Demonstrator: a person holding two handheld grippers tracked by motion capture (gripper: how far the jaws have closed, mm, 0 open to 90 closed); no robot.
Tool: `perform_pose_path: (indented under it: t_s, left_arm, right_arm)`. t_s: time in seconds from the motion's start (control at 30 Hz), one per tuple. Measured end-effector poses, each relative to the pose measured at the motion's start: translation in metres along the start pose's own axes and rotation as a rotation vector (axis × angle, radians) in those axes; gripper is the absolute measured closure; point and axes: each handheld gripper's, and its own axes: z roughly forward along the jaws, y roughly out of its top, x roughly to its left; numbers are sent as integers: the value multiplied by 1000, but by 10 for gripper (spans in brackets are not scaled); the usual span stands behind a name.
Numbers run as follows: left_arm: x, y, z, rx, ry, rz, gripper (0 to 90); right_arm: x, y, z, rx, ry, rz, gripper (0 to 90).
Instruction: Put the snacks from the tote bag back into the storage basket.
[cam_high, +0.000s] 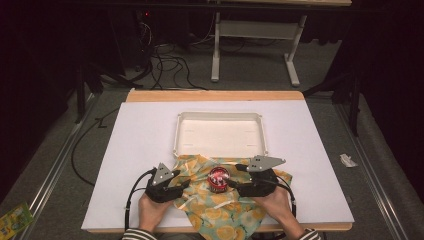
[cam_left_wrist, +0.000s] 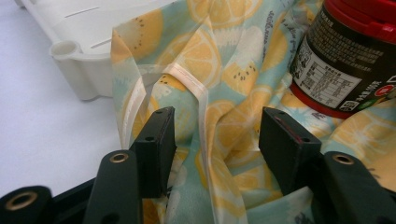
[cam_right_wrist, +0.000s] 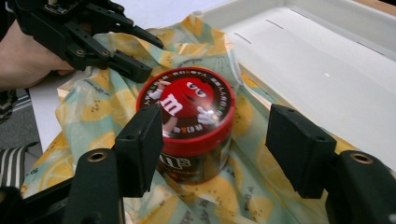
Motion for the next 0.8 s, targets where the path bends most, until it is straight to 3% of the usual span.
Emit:
perform_pose_path:
  t_s: [0.43,0.8]
  left_arm:
    - [0,0,0,4,3,-2,450]
    - [0,0,0,-2,1,-5,444]
  right_arm:
    - [7,8,20,29,59,-23,289]
    - [10,8,39,81,61,-36,226]
